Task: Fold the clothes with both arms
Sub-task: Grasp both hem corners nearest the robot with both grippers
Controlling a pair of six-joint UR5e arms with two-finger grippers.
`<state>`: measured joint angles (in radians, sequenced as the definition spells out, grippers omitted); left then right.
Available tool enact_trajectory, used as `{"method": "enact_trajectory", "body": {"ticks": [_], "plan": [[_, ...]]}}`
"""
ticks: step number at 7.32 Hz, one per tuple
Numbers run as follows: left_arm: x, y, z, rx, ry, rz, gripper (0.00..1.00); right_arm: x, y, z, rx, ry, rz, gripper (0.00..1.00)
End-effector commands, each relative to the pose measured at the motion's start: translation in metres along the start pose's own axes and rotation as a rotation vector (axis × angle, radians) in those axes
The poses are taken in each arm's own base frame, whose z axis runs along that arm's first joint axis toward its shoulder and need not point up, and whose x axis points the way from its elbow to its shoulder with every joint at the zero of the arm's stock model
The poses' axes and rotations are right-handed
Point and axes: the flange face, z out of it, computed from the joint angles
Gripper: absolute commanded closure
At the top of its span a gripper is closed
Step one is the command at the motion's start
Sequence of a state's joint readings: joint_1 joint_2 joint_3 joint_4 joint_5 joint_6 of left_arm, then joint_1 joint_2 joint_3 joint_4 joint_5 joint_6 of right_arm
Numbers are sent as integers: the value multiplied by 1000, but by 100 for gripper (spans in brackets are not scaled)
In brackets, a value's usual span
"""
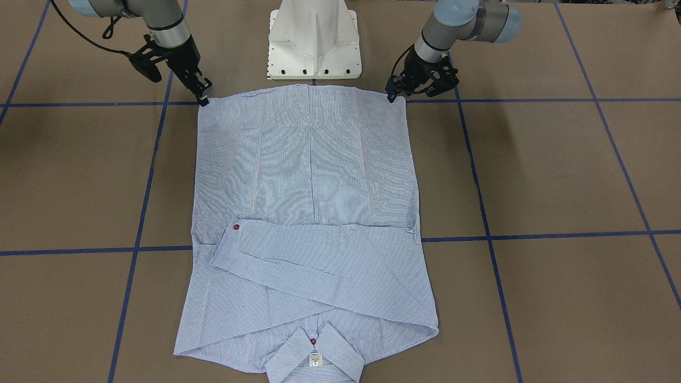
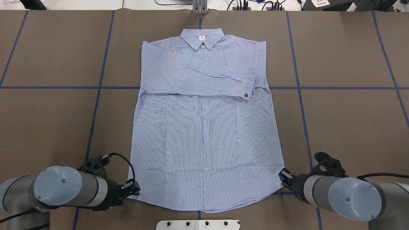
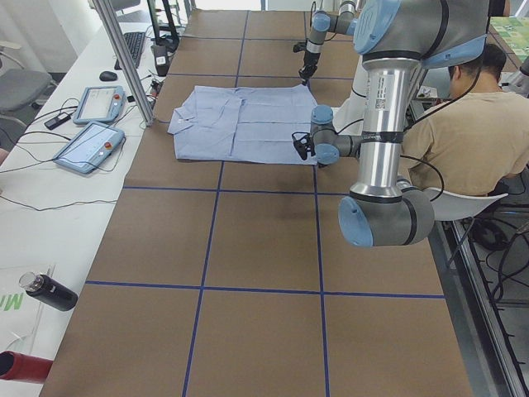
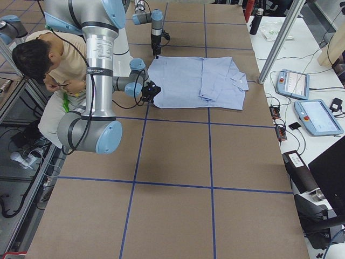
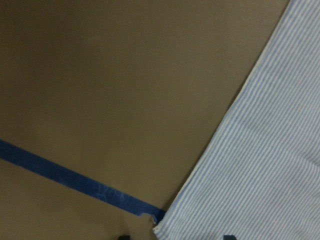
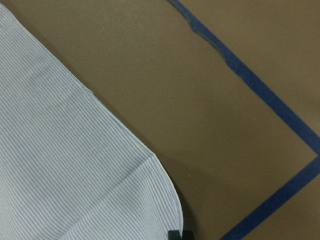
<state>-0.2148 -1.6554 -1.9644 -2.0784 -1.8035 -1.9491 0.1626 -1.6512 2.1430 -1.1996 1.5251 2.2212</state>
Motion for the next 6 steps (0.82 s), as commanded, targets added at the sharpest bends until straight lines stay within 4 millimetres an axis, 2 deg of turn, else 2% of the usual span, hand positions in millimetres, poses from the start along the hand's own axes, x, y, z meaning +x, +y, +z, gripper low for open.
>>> {"method": "enact_trajectory", "body": {"ticks": [1, 6], "plan": [[-1, 0, 0, 8, 0, 3, 31, 0, 0, 0, 2, 0, 0, 100], [1, -2, -3, 51, 17, 4, 32, 0, 0, 0, 2, 0, 0, 100]]}}
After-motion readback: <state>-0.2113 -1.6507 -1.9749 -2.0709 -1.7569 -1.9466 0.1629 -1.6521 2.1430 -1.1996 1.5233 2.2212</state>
